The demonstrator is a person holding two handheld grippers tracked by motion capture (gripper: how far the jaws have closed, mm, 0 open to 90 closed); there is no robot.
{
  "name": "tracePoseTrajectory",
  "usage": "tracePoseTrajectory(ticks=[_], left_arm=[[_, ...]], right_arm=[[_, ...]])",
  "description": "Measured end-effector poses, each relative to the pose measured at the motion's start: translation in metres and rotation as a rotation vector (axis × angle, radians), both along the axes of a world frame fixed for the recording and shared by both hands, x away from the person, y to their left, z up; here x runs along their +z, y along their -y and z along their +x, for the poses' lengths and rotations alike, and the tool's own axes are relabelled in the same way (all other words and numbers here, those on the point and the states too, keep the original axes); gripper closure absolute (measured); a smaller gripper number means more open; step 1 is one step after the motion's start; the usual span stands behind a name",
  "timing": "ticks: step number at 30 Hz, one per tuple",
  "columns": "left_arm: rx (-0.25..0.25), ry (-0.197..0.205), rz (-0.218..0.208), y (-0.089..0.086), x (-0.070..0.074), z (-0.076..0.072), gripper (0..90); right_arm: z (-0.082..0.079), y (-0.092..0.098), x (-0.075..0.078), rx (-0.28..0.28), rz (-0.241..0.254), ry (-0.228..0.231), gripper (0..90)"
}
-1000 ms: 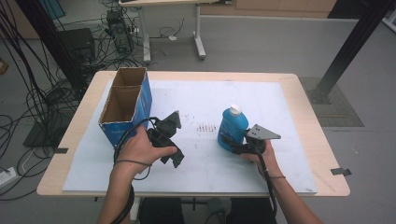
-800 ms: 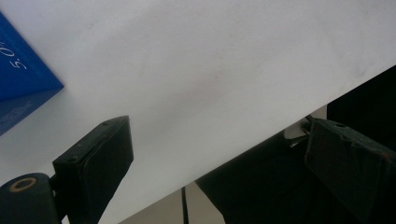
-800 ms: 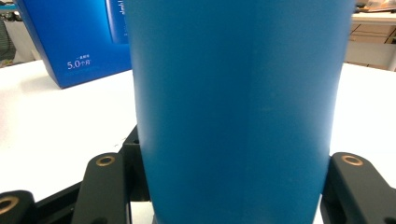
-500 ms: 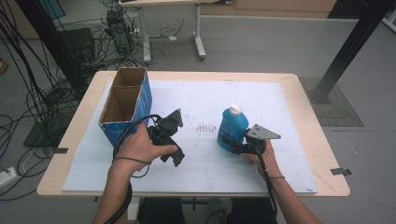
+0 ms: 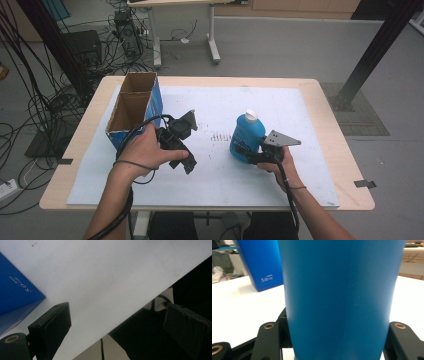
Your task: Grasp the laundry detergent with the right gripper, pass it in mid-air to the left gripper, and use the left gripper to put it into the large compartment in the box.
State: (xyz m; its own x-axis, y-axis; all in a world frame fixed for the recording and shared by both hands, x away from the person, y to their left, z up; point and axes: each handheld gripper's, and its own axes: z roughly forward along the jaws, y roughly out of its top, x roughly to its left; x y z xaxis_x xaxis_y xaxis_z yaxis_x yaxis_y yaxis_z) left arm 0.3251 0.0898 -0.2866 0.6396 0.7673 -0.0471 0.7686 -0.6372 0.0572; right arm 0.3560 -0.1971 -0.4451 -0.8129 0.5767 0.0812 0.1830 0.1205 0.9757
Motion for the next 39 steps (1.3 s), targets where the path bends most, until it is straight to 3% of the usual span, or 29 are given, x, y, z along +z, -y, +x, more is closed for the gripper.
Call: tracePoseTrajectory(ticks=[4, 18, 32, 39], left_arm=[[-0.019, 0.007, -0.009, 0.001, 0.006, 0.0, 7.8], [-0.141, 0.034, -0.009, 0.005, 0.03, -0.007, 7.8], [-0.273, 0.07, -0.047, 0.01, 0.066, -0.008, 7.9], [-0.335, 0.065, -0.059, 0.015, 0.075, -0.008, 7.9]], right_arm=[[0.001, -0.005, 0.01, 0.065, -0.018, -0.001, 41.2], [-0.012, -0.018, 0.034, 0.189, 0.037, -0.013, 41.2], [-0.02, -0.025, 0.051, 0.322, 0.016, 0.0, 41.3], [-0.022, -0.034, 0.055, 0.39, 0.0, 0.005, 41.3]])
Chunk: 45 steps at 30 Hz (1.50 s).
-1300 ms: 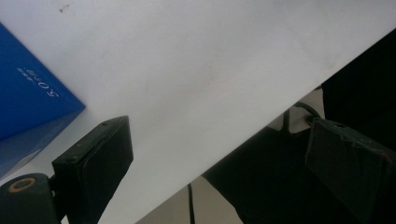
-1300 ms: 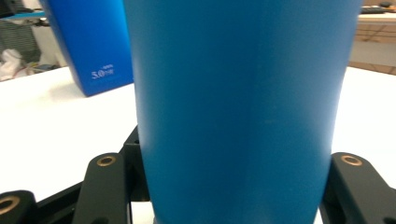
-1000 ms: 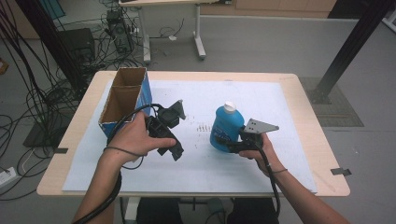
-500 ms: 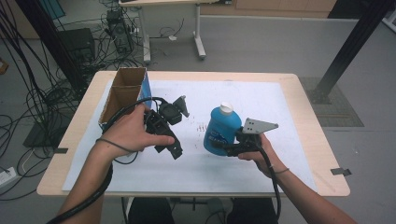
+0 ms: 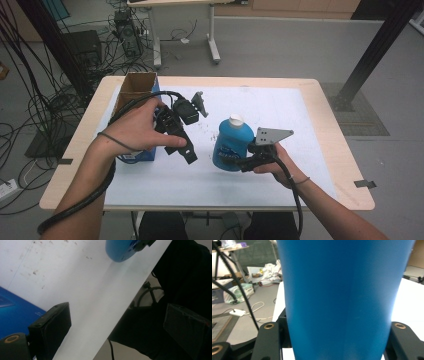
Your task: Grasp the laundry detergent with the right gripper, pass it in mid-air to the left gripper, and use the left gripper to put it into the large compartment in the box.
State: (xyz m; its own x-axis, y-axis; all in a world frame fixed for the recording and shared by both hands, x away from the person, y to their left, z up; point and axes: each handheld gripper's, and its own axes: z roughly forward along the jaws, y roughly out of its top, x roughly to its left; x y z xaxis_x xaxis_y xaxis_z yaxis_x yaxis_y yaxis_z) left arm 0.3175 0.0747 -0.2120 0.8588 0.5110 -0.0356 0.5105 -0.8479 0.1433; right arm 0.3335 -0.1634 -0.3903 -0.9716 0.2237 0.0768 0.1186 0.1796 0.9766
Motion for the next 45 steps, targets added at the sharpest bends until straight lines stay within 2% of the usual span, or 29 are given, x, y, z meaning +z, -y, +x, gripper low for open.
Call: tracePoseTrajectory(ticks=[5, 10, 12, 14, 16, 28, 35, 39, 45], left_arm=[[-0.053, 0.006, 0.029, 0.005, 0.007, -0.001, 7.9], [-0.088, 0.011, 0.035, 0.008, 0.012, -0.004, 7.9], [-0.122, 0.027, 0.038, 0.011, 0.014, -0.007, 7.9], [-0.133, 0.02, 0.029, 0.012, 0.015, -0.008, 7.8], [-0.162, 0.023, 0.04, 0.016, 0.015, -0.009, 7.9], [-0.213, 0.008, 0.048, 0.026, 0.017, -0.017, 7.8], [-0.252, 0.004, 0.071, 0.035, 0.015, -0.018, 7.8], [-0.267, -0.004, 0.07, 0.04, 0.014, -0.02, 7.8], [-0.27, -0.004, 0.079, 0.043, 0.012, -0.021, 7.5]], right_arm=[[-0.002, -0.008, 0.003, 0.045, -0.012, 0.007, 41.3], [-0.004, -0.014, 0.005, 0.078, -0.016, 0.012, 41.3], [-0.005, -0.018, 0.007, 0.1, -0.024, 0.018, 41.3], [-0.006, -0.019, 0.007, 0.107, -0.026, 0.023, 41.3], [-0.008, -0.025, 0.01, 0.132, -0.032, 0.031, 41.4], [-0.014, -0.043, 0.014, 0.215, -0.067, 0.051, 41.4], [-0.017, -0.052, 0.016, 0.242, -0.078, 0.056, 41.5], [-0.017, -0.055, 0.016, 0.251, -0.083, 0.057, 41.5], [-0.02, -0.06, 0.017, 0.261, -0.082, 0.061, 41.5]])
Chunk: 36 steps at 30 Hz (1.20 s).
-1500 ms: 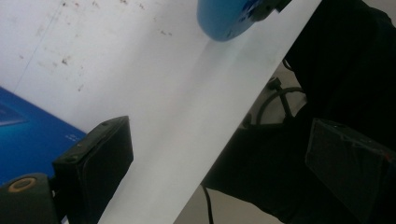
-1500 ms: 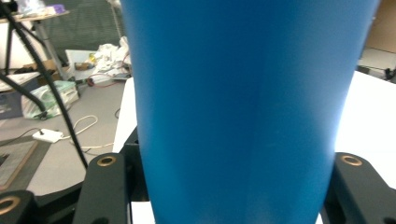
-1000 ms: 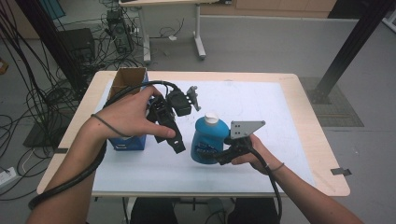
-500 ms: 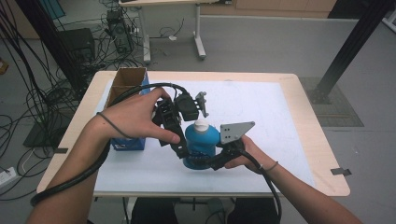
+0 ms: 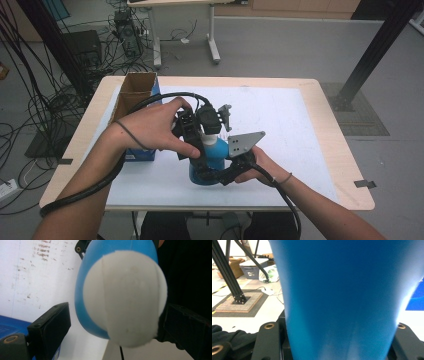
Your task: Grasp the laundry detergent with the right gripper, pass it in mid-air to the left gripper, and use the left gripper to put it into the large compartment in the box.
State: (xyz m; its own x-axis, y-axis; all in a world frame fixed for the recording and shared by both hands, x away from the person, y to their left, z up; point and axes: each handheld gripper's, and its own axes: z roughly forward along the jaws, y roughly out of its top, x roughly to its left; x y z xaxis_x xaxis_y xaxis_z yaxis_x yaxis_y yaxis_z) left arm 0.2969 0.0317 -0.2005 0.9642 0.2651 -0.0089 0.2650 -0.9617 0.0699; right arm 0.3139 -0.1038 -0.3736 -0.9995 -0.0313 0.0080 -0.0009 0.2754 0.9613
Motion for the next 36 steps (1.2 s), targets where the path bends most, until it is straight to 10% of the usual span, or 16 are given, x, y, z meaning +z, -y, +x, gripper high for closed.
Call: tracePoseTrajectory(ticks=[36], left_arm=[[-0.005, 0.004, 0.004, 0.0032, 0.0009, 0.0002, 6.8]], right_arm=[[-0.0004, -0.0023, -0.0013, 0.0, -0.003, 0.007, 41.7]])
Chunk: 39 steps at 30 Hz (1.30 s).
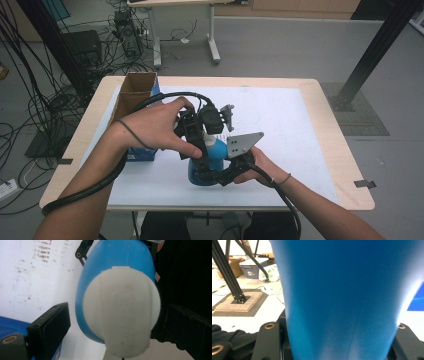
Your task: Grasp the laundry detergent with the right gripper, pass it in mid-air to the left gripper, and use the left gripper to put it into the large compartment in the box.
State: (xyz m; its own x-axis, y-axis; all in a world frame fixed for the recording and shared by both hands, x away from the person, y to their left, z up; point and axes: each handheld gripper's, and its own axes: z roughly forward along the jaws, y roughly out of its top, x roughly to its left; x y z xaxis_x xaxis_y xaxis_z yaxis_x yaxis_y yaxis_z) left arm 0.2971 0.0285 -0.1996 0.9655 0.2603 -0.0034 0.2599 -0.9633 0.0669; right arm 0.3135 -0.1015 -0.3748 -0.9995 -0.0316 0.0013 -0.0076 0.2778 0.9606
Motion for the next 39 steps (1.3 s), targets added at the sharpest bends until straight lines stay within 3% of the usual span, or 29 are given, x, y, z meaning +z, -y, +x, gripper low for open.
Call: tracePoseTrajectory(ticks=[39], left_arm=[[0.018, 0.018, 0.004, -0.0014, 0.0022, -0.0007, 5.8]], right_arm=[[-0.0026, -0.0002, 0.0013, 0.003, 0.003, 0.002, 41.8]])
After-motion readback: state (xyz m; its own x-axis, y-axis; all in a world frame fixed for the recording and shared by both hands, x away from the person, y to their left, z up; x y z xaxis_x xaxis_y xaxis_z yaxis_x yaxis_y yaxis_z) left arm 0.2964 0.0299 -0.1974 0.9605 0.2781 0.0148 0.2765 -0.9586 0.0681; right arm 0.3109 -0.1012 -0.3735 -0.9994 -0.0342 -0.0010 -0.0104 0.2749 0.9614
